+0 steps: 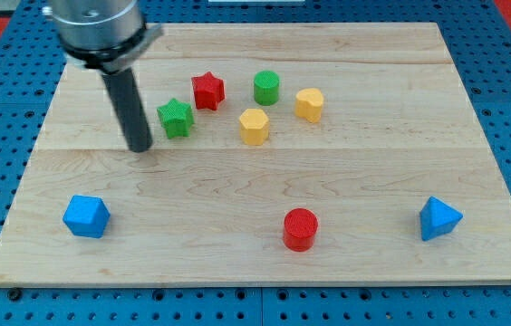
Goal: Push the blue cube bottom right of the green star
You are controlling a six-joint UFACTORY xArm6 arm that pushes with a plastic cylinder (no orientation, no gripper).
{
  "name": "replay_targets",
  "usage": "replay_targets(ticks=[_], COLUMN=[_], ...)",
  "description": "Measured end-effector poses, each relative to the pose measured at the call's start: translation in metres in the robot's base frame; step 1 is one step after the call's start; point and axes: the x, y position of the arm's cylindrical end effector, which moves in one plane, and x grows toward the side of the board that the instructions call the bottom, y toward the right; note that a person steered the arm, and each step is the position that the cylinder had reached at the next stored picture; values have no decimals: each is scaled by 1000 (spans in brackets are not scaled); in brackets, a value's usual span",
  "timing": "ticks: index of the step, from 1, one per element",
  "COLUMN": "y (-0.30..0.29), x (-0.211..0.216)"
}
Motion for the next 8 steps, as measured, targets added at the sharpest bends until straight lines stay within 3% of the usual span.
replay_targets(ticks=[1,2,4,6,7,8], y=[-74,-117,-76,36,39,34], x=[-17,46,154,141,110,142])
